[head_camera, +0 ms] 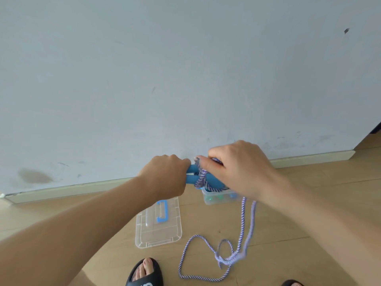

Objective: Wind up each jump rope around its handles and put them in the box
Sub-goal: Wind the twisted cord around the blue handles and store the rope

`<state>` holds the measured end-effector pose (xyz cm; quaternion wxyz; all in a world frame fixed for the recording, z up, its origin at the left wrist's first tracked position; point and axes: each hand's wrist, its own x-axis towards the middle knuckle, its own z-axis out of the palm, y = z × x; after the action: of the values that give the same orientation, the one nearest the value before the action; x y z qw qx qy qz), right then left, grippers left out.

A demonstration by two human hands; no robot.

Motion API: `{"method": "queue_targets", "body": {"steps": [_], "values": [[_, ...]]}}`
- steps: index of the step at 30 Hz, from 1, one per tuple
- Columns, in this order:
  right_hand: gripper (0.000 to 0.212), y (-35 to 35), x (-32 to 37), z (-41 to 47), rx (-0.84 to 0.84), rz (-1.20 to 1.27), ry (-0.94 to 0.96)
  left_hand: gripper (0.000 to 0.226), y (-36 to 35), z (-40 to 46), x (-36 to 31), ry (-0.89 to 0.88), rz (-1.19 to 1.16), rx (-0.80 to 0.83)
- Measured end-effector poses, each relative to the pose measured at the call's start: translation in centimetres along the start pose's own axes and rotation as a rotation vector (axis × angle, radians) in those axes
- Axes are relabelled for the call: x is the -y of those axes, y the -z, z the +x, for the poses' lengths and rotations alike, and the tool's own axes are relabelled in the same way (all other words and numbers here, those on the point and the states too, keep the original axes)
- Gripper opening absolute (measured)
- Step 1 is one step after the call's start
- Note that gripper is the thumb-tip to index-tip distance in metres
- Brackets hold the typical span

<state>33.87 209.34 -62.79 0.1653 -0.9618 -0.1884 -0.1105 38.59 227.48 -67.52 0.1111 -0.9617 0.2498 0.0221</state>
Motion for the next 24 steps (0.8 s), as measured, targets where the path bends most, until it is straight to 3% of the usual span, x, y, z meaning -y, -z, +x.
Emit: {"method": "queue_targets", "body": {"steps": [6,11,14,17,20,24], "values": [[0.063,-0.5,-3.2,2.5,0.039,-0.016,-0.062,0.014,1.3,-1.2,-2.1,-0.164,0.044,-0.089],[0.061,-2.3,-4.8,3.8,0.212,0.373,-0.206,0.021,3.0,-2.7,-3.9,-0.247,-0.079,-0.202],[0.022,-5.4,-7.2,1.6,0.343,0.581,-0.444,0.022,4.2,-2.8,-3.0,-0.137,-0.301,-0.269],[0.021,-8.0,-6.0,-0.9,0.38,0.506,-0.513,0.023,3.8,-2.1,-1.4,0.015,-0.475,-0.293],[0.063,-8.3,-0.9,-1.5,0.348,0.649,-0.427,0.02,2.7,-0.9,0.7,0.19,-0.5,-0.261],[0.058,-5.7,2.9,-4.2,0.329,0.406,-0.265,0.01,1.0,-0.4,2.6,0.234,-0.34,-0.11]]}}
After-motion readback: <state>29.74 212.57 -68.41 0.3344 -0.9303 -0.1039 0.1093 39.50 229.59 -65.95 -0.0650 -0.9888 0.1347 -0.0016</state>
